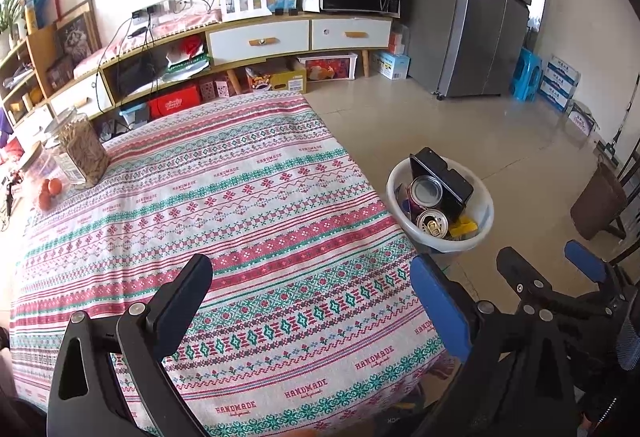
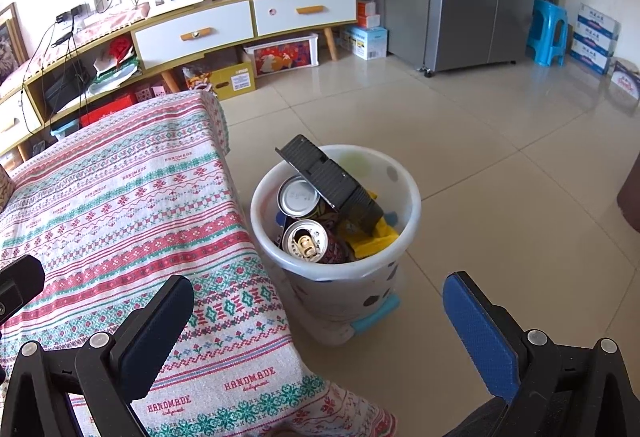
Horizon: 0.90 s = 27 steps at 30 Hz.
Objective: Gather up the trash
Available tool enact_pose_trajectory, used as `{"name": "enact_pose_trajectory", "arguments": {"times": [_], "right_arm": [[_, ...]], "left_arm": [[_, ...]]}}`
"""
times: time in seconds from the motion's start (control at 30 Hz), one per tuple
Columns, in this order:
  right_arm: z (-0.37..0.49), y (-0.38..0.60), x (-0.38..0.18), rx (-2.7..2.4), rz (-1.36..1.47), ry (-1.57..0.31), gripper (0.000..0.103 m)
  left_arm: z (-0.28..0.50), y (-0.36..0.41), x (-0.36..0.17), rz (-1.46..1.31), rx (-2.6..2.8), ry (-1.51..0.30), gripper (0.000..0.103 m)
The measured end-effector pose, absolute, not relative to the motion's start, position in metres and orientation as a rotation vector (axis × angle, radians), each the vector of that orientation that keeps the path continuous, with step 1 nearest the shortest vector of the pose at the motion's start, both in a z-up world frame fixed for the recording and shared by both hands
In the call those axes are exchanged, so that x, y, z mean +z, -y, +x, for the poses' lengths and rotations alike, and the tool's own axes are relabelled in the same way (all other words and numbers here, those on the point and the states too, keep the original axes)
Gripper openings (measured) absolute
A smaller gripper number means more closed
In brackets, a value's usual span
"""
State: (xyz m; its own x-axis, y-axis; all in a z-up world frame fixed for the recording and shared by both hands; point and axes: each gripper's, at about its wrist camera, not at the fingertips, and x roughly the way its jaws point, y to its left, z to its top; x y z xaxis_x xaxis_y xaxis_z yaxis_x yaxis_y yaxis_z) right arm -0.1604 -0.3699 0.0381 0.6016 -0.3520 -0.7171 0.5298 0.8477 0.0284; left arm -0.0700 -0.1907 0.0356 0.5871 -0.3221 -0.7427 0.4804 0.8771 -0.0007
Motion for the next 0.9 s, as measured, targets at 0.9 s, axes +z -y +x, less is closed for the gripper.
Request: {"name": "enact_pose_trajectory", "arguments": {"times": [0.9], "right_arm": [[-0.1584, 0.3708, 0.0365, -0.515, 0.243, -0.781, 0.102]], "left_arm": [[-0.0688, 0.1913, 0.0323, 0.216, -0.467, -0.828, 0.100]]}}
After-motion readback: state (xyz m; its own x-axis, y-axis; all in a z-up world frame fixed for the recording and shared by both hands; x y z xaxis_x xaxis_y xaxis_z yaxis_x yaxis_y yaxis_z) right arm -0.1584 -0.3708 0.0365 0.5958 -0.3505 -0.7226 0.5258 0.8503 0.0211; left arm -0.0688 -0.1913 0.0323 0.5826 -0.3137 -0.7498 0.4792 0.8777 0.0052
